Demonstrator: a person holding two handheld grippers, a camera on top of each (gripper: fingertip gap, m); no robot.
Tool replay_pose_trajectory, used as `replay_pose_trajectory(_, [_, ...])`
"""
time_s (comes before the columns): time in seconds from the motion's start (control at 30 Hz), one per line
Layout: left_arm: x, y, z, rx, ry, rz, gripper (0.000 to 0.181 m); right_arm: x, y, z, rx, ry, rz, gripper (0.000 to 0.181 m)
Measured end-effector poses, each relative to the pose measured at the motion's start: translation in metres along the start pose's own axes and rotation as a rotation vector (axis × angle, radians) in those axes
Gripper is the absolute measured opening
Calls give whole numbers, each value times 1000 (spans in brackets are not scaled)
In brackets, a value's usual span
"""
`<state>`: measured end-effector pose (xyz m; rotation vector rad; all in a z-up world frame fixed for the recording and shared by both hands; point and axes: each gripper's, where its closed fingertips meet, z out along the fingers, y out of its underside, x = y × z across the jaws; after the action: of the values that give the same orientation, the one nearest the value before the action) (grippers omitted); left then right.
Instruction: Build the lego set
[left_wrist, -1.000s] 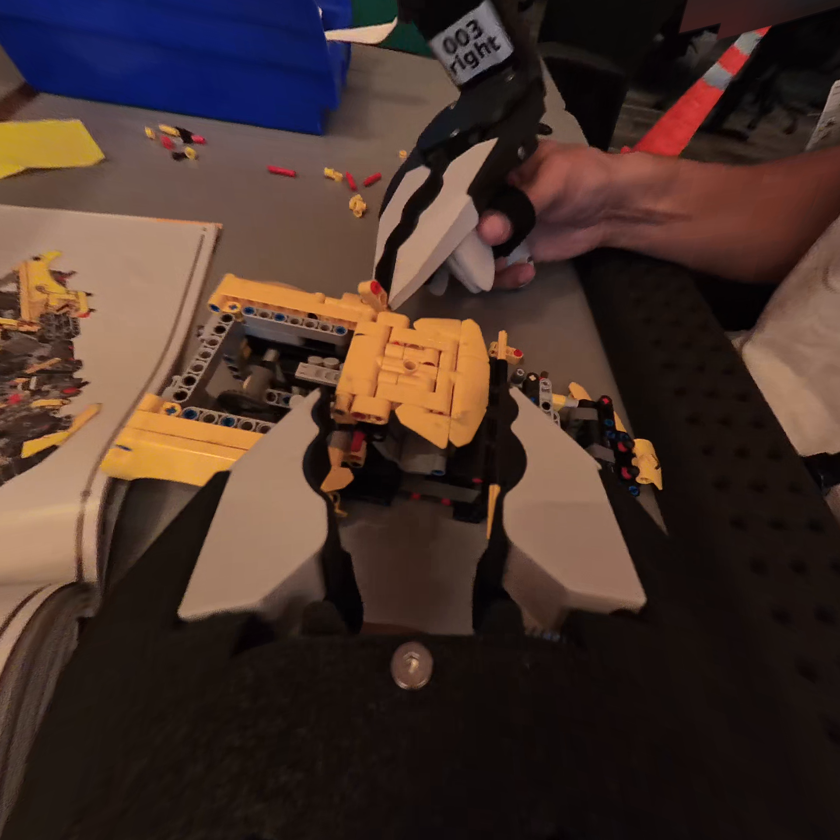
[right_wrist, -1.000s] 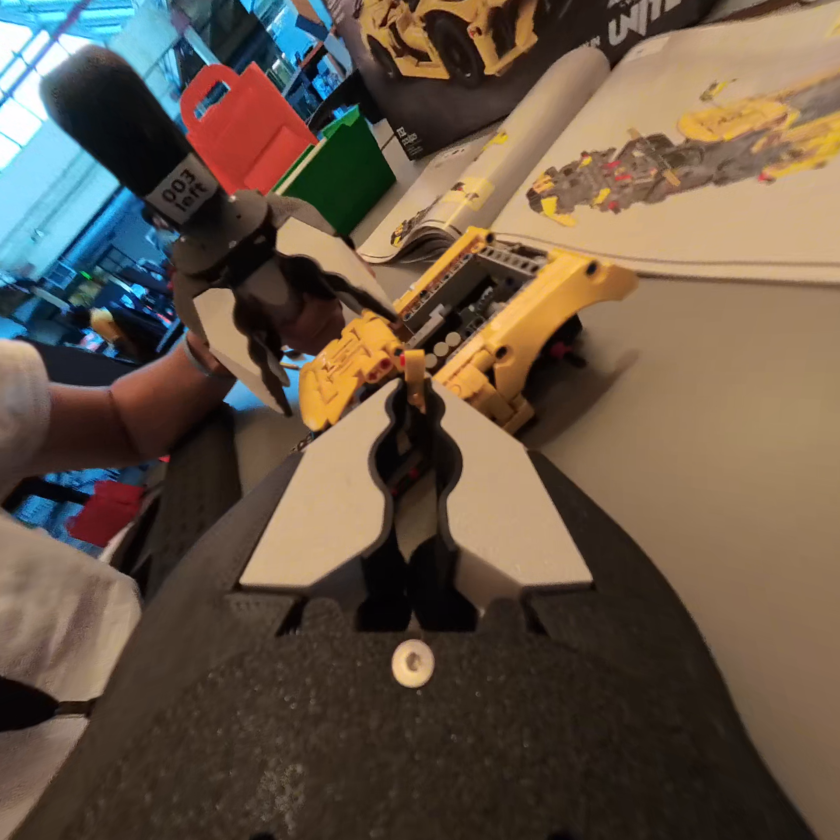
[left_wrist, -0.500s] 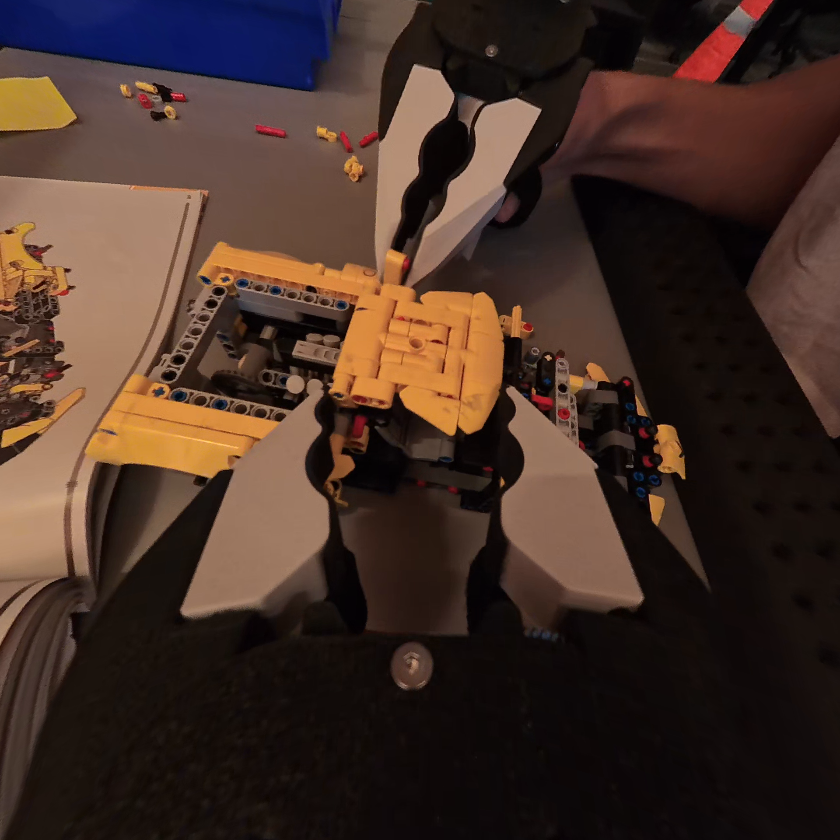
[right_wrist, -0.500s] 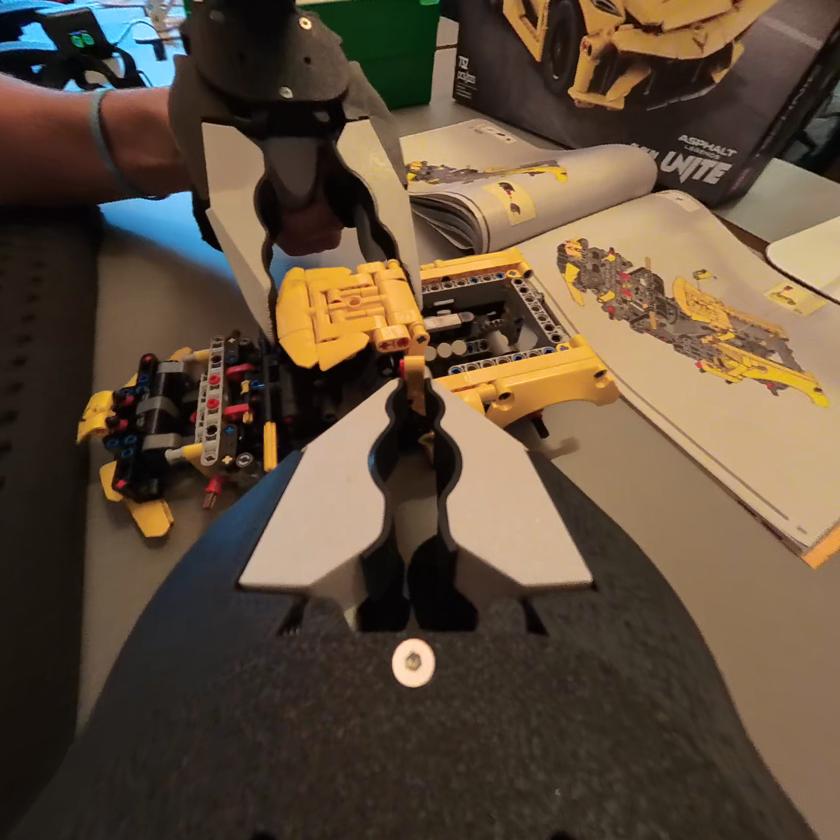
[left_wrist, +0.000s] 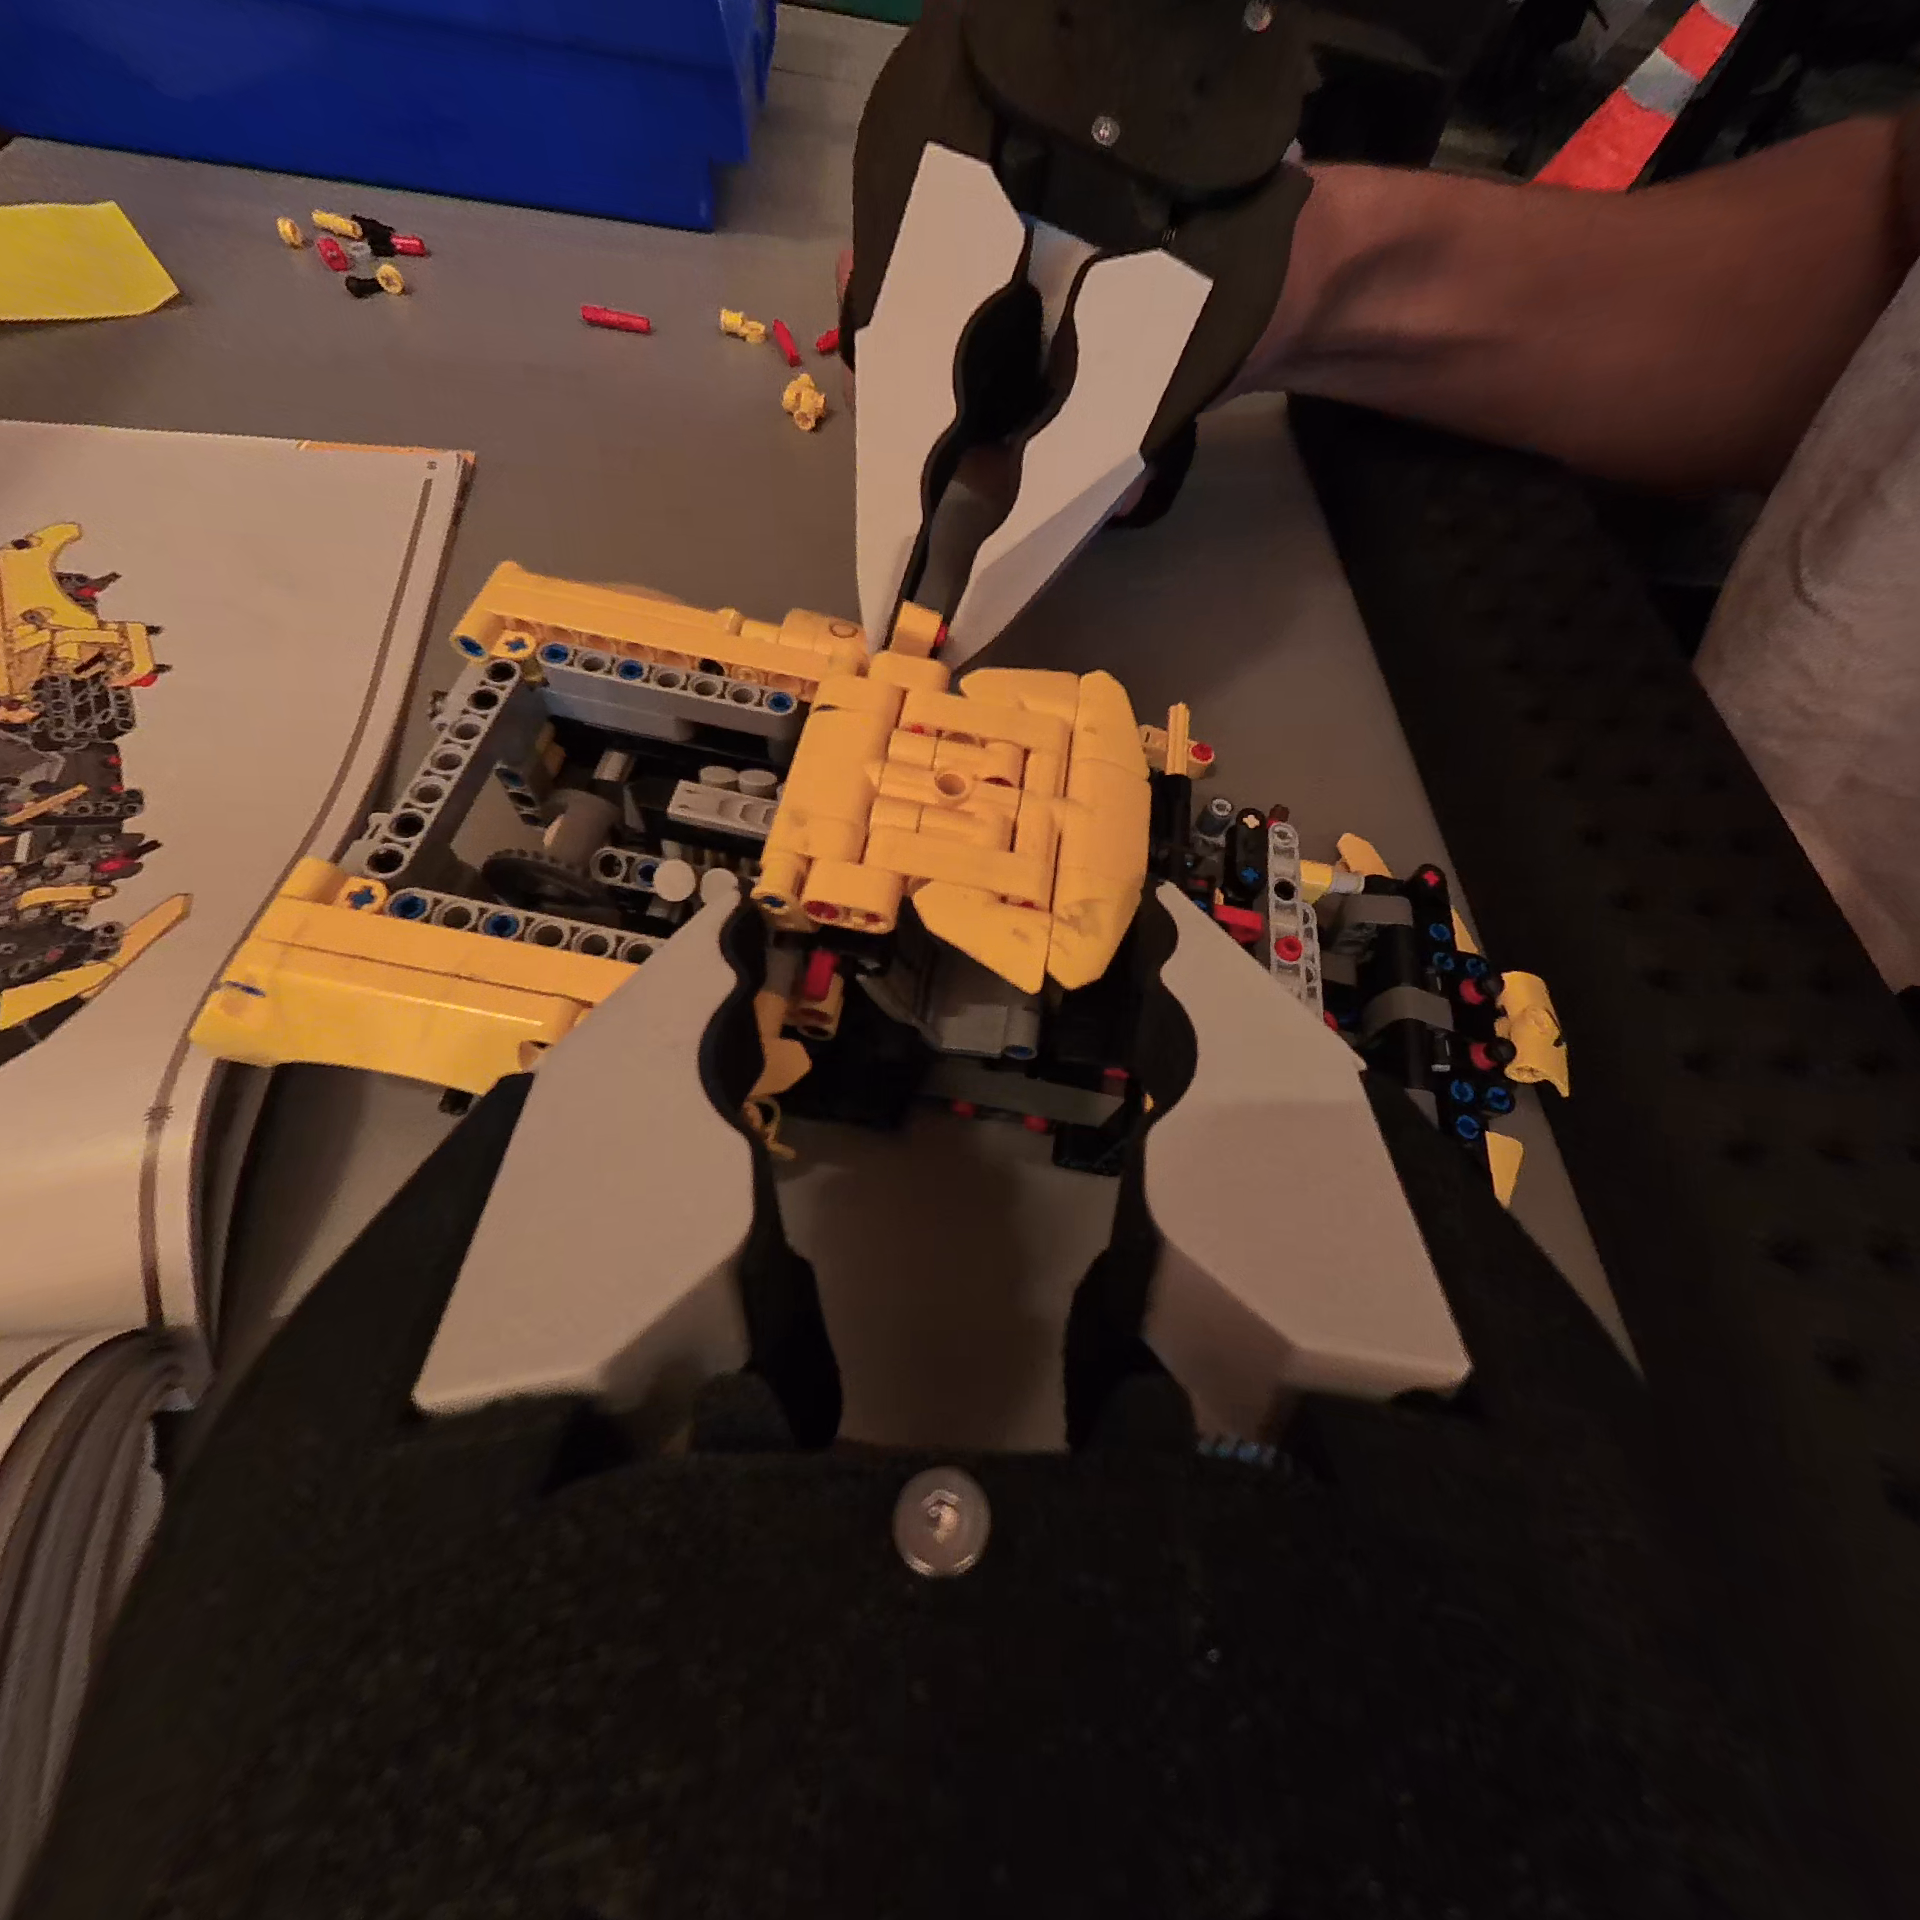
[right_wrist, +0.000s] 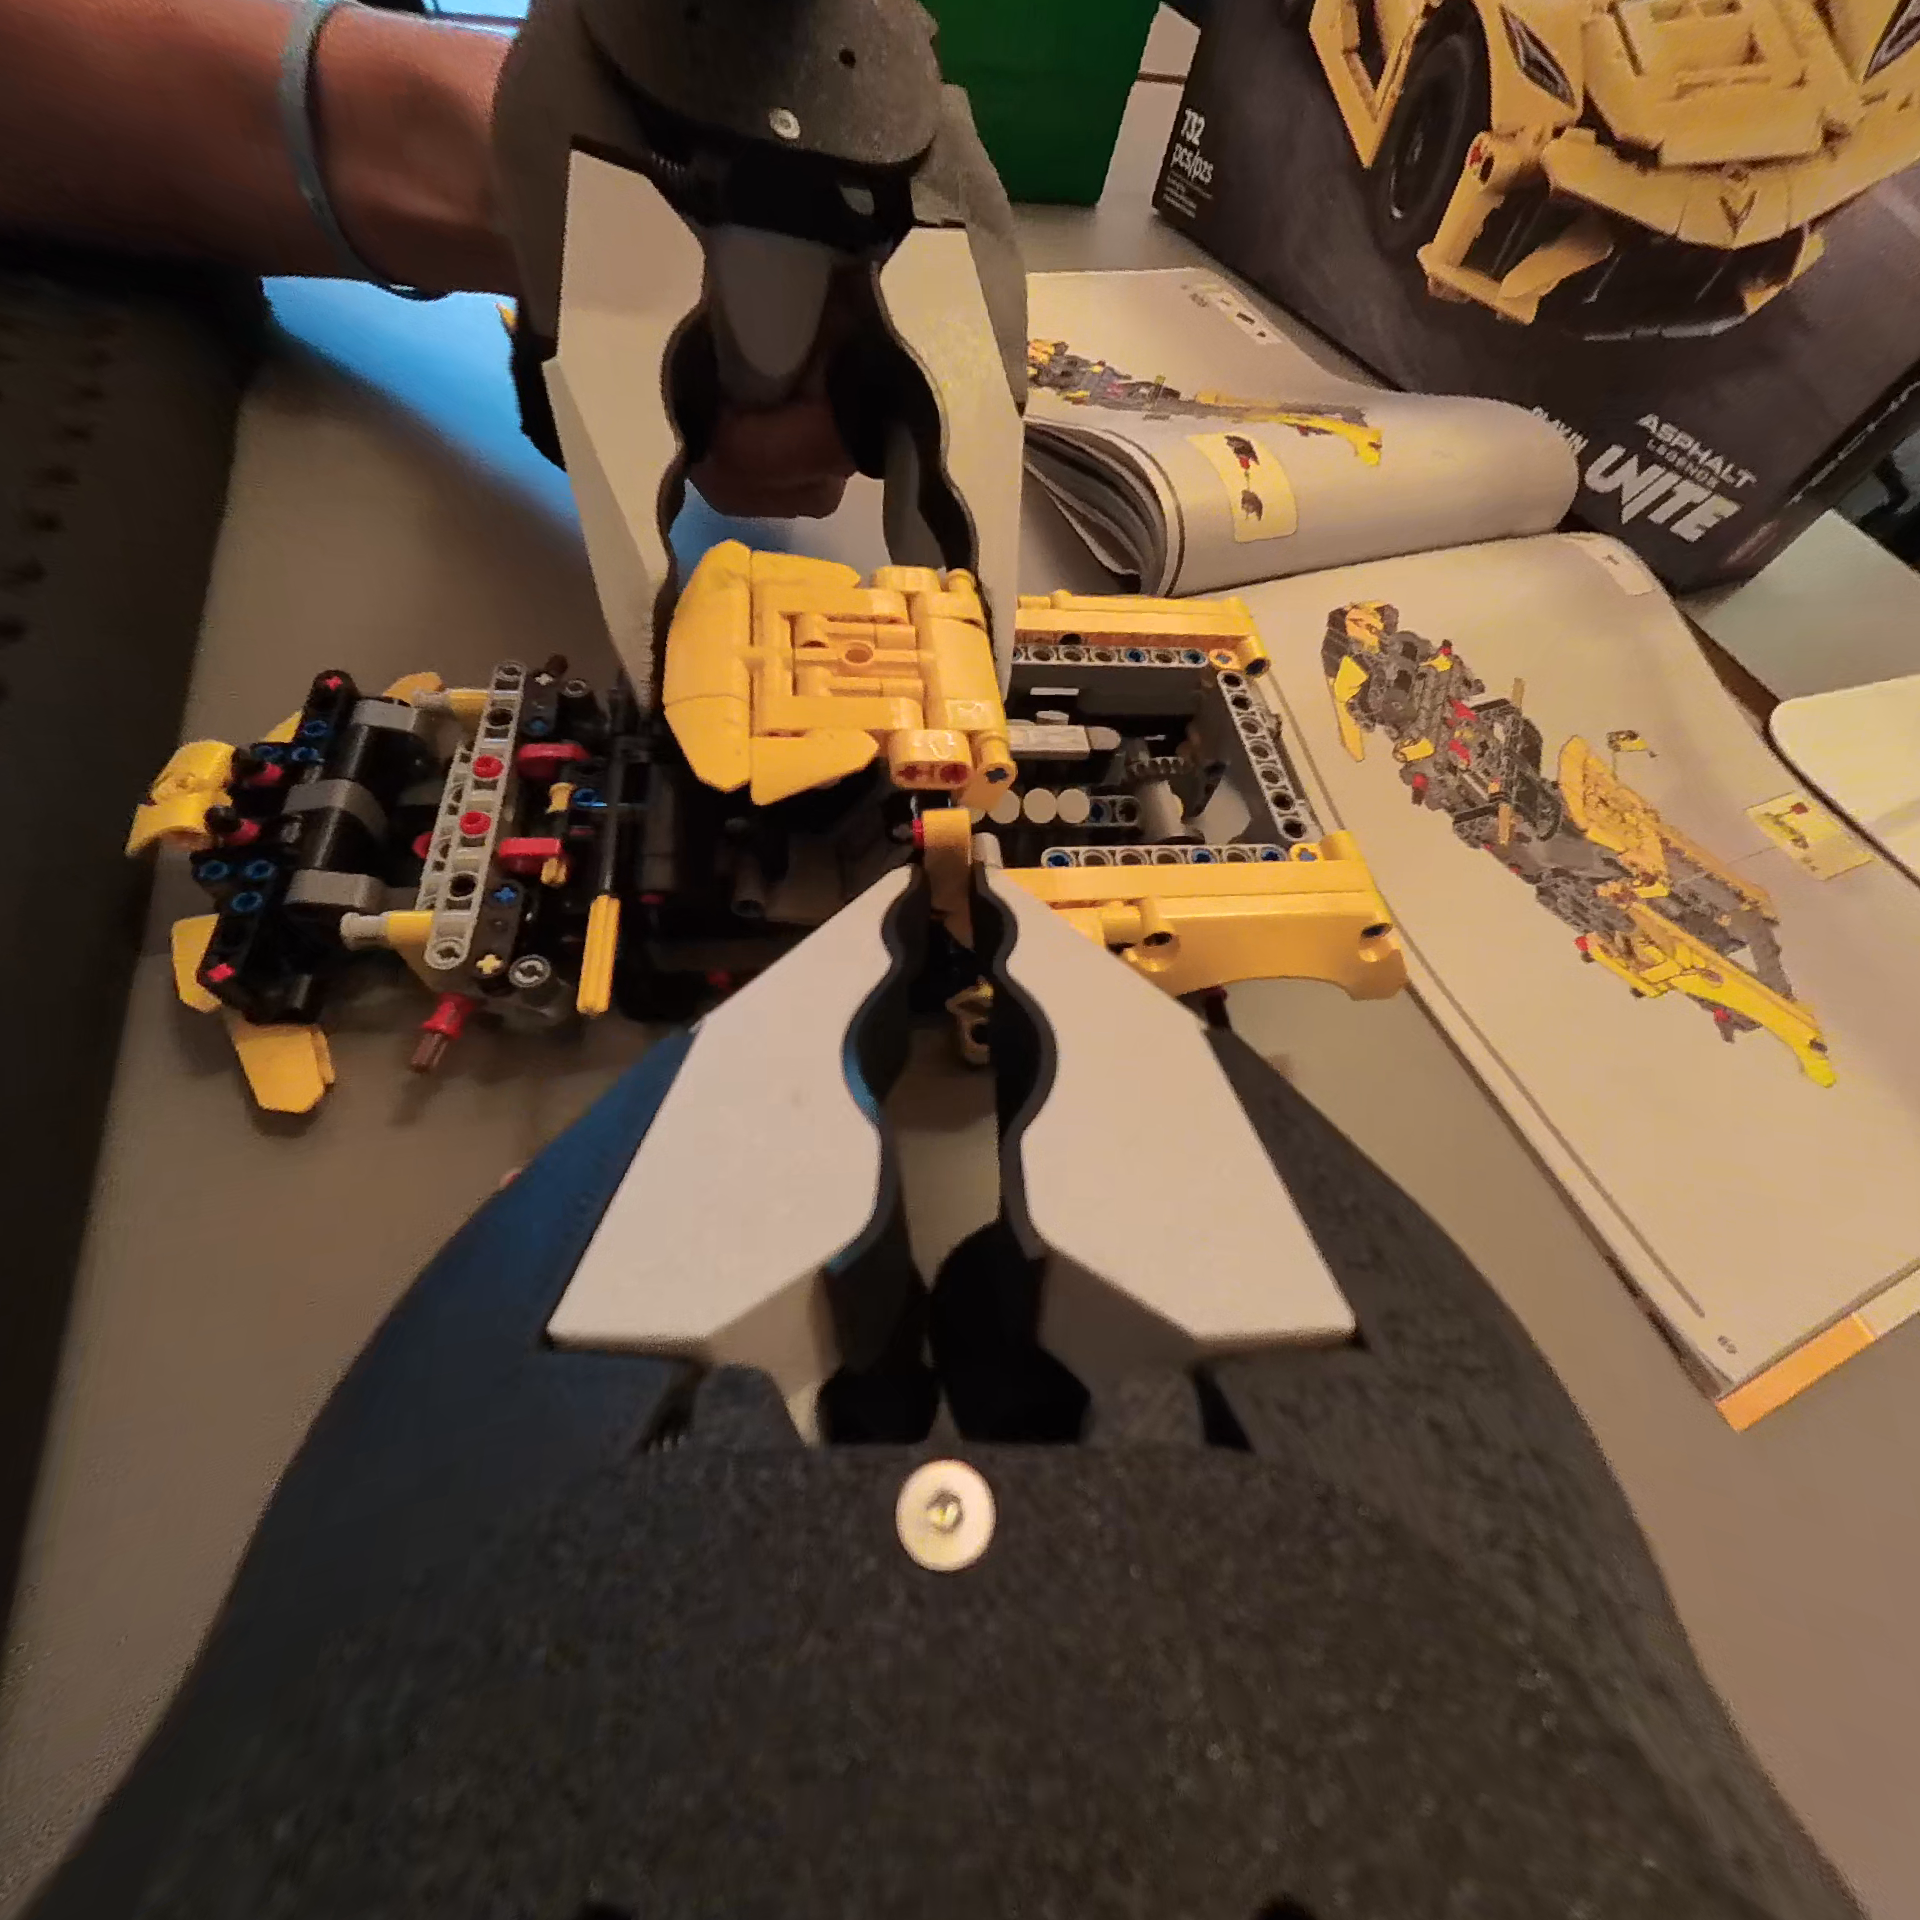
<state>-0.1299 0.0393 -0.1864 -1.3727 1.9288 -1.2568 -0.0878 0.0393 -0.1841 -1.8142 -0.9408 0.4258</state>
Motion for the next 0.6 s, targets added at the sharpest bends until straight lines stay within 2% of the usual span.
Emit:
replay_pose_trajectory(0.17, [0,0,0,2,3,1,71,-2,-8,1,62,-27,-3,6])
replay_pose_trajectory(0.6, [0,0,1,7,8,0,71,-2,0,-2,6,-66,113,6])
